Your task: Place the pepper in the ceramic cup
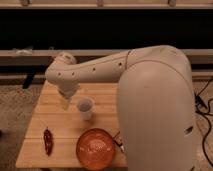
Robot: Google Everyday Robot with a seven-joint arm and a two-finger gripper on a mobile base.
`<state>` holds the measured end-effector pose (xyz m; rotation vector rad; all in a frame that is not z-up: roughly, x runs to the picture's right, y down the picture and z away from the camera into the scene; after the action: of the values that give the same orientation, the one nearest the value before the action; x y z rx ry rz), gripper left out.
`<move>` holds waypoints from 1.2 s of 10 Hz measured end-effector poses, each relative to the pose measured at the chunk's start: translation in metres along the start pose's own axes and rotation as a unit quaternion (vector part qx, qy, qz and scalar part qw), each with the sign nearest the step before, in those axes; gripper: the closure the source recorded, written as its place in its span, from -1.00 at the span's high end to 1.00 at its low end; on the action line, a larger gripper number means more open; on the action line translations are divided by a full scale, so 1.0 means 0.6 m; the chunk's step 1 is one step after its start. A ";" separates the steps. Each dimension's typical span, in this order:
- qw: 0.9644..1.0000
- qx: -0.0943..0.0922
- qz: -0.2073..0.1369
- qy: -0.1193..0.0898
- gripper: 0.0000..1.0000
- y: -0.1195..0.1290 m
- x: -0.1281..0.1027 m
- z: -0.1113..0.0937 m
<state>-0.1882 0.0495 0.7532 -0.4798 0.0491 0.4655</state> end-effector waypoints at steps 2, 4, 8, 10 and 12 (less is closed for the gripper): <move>1.000 0.001 -0.020 0.009 0.60 0.041 -0.028 0.001; 0.999 0.002 -0.042 0.022 0.60 0.118 -0.061 0.002; 0.996 -0.028 -0.061 0.053 0.60 0.285 -0.116 0.041; 0.993 -0.061 -0.050 0.083 0.60 0.344 -0.123 0.103; 0.990 -0.084 -0.032 0.111 0.60 0.359 -0.116 0.147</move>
<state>-0.3513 0.2294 0.7487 -0.6962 0.2099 0.3528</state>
